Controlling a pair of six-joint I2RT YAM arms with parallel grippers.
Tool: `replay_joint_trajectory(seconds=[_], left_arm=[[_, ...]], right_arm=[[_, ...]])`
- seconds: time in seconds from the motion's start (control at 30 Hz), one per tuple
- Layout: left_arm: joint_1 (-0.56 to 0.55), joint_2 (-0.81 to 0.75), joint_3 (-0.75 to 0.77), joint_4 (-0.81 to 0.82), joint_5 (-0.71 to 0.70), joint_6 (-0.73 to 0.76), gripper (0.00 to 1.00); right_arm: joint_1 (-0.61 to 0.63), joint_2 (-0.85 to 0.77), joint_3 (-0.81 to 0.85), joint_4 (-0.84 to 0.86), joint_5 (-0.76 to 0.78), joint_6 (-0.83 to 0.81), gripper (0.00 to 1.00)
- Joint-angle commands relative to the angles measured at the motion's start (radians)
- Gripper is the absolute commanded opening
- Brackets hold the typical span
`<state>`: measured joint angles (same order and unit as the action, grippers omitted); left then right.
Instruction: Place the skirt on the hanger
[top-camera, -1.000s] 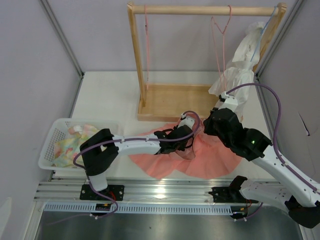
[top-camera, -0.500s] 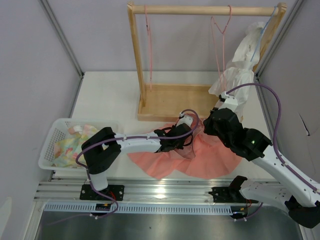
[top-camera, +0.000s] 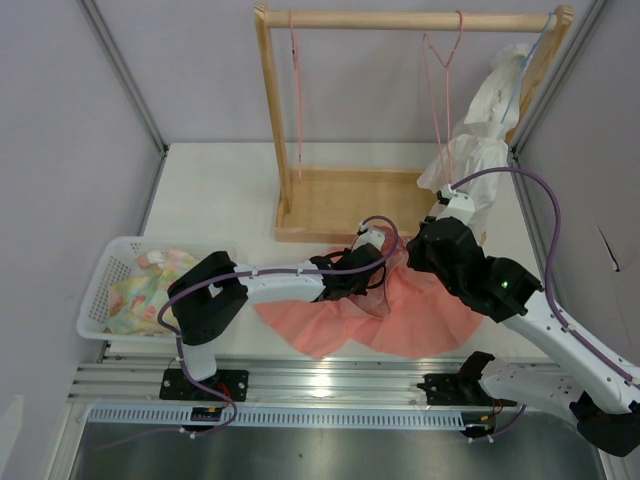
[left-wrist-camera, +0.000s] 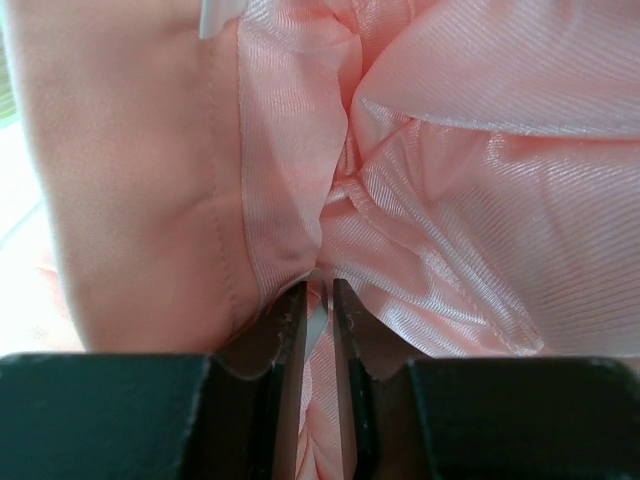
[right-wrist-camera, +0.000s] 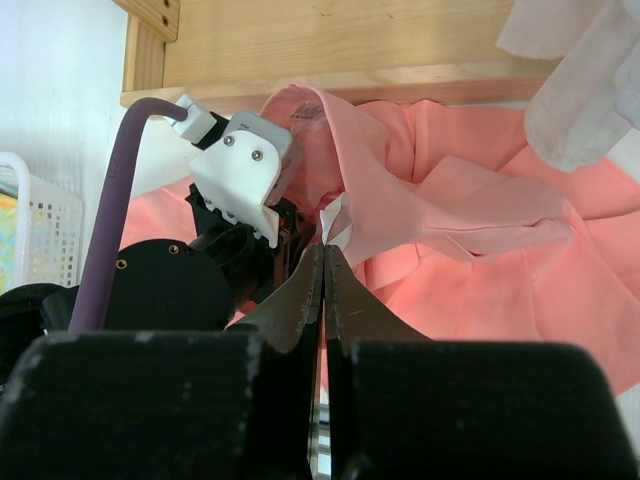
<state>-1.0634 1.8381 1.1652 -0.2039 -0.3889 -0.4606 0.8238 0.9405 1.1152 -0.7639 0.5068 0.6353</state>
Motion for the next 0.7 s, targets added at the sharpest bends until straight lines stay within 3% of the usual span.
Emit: replay_joint_trajectory(seconds=[0.0,0.27,0.67], left_arm=[[0.013,0.006,0.045,0.02,-0.008,0.013,0.19],[0.02,-0.017,0.039,0.024,-0.002,0.026,0.0],[0.023,-0.157,-0.039,0.124,0.074,0.05,0.0]], right_arm=[[0.006,-0.017,-0.002,0.035,0.012,0.001,0.0],[0.005,-0.016,-0.008,0.044,0.012,0.0,0.0],[0.006,-0.022,-0.015,0.048,0.015,0.0,0.0]])
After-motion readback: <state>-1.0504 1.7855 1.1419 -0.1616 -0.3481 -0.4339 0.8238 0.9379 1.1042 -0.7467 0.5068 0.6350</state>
